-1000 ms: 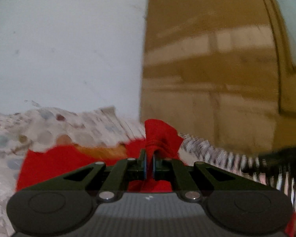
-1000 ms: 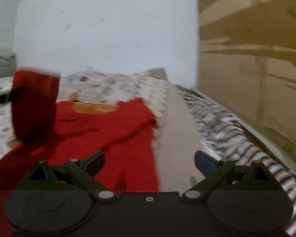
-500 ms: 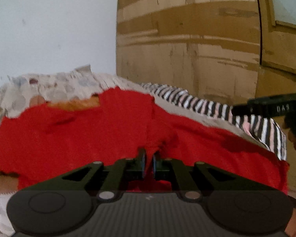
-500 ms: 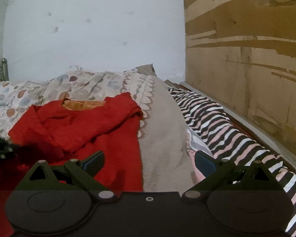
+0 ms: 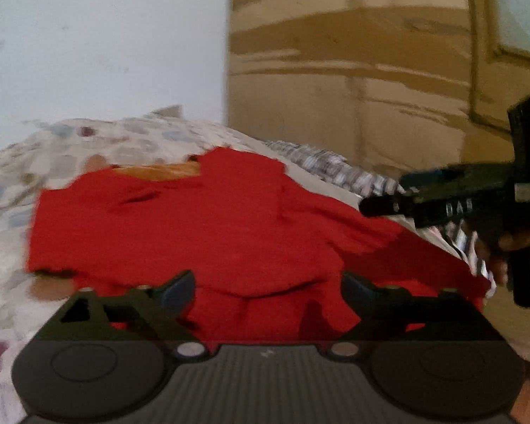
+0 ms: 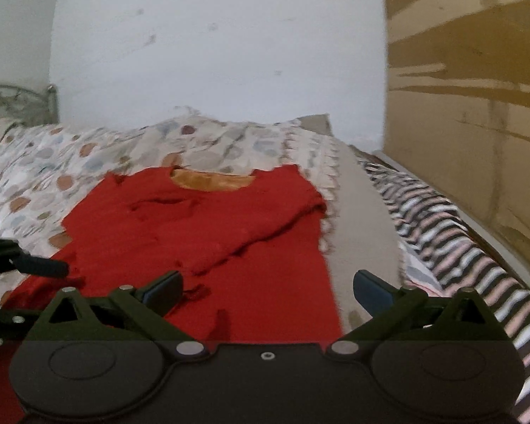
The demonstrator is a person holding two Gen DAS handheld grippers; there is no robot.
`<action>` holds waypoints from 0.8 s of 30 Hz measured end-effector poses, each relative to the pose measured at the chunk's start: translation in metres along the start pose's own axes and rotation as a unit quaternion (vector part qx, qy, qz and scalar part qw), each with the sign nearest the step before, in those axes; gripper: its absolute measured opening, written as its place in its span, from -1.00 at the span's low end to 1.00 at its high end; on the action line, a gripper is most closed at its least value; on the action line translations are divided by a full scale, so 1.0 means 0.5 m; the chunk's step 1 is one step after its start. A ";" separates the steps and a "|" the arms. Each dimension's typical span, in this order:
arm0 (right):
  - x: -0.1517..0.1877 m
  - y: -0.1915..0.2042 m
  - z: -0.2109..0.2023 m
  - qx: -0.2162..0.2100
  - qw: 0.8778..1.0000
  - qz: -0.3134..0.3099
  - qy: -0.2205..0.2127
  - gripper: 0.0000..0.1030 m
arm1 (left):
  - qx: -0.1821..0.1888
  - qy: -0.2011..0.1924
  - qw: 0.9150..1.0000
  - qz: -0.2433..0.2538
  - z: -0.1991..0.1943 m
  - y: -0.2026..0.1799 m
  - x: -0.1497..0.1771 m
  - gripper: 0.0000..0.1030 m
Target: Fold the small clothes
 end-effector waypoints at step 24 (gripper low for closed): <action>-0.057 -0.051 0.190 0.004 1.000 0.003 0.014 0.99 | -0.170 0.090 0.954 -0.230 -0.051 0.220 0.094 0.99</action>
Point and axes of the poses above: each gripper's, at about its wrist camera, not at the fingertips, and z roughly the way its jaws point, y to its left, x to its underside, the point moved 9 cm from there along z, roughly the way its jaws point, and after that the axes turned 1 degree about y, right-handed, at the moved point
